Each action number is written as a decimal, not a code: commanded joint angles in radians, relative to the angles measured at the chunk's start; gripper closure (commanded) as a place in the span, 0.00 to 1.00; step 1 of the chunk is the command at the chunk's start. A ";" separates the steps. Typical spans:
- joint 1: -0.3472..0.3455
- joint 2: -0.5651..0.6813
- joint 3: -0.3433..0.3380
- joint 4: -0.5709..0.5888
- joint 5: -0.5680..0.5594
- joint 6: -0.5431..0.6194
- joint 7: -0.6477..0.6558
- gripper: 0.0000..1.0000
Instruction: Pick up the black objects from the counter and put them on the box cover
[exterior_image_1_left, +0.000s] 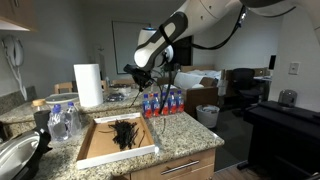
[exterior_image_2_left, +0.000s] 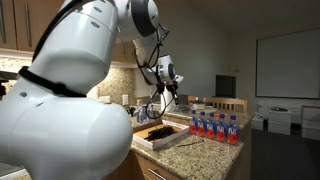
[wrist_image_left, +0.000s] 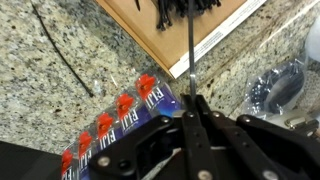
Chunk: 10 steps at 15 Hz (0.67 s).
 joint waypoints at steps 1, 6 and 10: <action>-0.041 0.041 0.083 0.061 0.053 -0.133 -0.125 0.99; -0.046 0.142 0.133 0.171 0.087 -0.276 -0.264 0.99; -0.027 0.239 0.144 0.297 0.093 -0.417 -0.358 0.99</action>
